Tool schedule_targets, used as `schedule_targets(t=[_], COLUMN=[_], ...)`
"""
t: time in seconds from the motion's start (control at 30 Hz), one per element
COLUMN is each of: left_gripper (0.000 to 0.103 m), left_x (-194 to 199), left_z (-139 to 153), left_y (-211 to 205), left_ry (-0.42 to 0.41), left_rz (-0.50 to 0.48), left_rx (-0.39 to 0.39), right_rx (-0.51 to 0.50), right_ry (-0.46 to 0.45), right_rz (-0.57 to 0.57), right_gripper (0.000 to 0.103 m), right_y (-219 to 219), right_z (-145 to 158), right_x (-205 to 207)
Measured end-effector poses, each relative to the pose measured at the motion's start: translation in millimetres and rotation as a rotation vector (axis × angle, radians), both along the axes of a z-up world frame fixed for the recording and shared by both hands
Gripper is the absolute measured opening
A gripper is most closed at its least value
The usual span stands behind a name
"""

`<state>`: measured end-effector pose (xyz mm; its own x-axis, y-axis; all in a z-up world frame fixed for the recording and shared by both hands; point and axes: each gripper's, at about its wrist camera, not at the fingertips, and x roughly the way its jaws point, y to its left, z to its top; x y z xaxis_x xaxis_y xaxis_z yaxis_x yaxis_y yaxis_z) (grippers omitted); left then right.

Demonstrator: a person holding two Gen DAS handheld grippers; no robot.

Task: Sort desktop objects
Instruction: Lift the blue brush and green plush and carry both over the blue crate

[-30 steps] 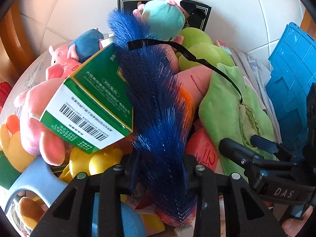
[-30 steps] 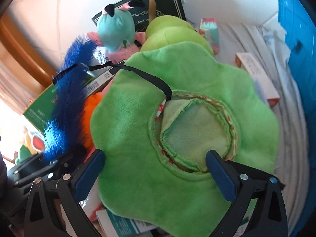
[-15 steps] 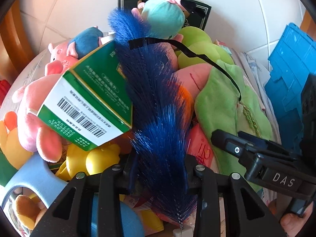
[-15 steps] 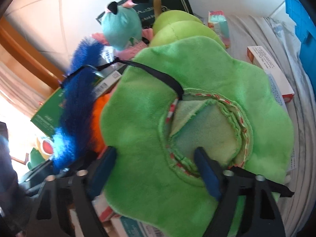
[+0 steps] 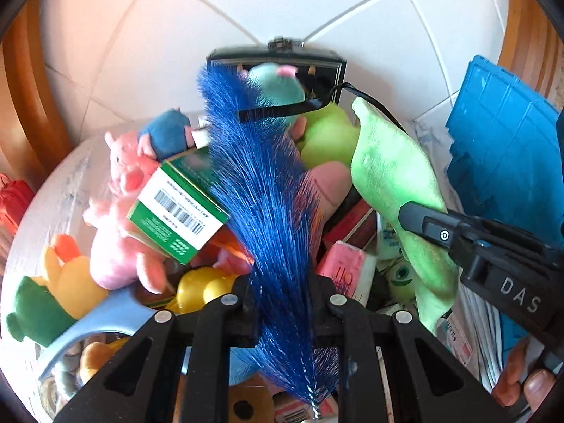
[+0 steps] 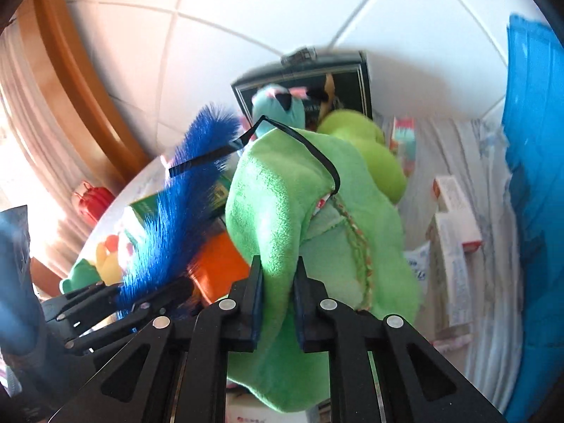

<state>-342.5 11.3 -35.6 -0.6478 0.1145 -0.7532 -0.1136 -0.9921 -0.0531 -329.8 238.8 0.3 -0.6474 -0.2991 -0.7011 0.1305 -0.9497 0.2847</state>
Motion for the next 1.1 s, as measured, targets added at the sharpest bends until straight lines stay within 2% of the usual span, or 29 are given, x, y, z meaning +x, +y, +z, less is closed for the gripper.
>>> schedule_targets(t=[0.13, 0.27, 0.6, 0.87, 1.0, 1.1], left_gripper=[0.017, 0.017, 0.017, 0.017, 0.017, 0.017], left_x=[20.0, 36.2, 77.9, 95.8, 109.0, 114.2], left_z=[33.1, 61.3, 142.2, 201.3, 232.2, 252.0], left_y=[3.8, 8.8, 38.1, 100.2, 147.8, 191.7], left_ry=[0.084, 0.13, 0.263, 0.344, 0.392, 0.396], left_rz=[-0.015, -0.046, -0.167, -0.28, -0.356, -0.415], left_rx=[-0.027, -0.021, 0.004, 0.02, 0.035, 0.058], right_rx=[0.024, 0.046, 0.074, 0.096, 0.133, 0.167], right_ry=[0.061, 0.122, 0.312, 0.436, 0.476, 0.496], right_rz=[-0.015, -0.039, -0.138, -0.253, -0.313, -0.364], right_gripper=[0.014, 0.014, 0.014, 0.014, 0.014, 0.014], right_y=[-0.7, 1.9, 41.4, 107.9, 155.7, 196.2], right_z=[33.0, 66.1, 178.2, 261.6, 294.3, 316.0], right_x=[19.3, 39.6, 102.1, 142.1, 164.3, 180.7])
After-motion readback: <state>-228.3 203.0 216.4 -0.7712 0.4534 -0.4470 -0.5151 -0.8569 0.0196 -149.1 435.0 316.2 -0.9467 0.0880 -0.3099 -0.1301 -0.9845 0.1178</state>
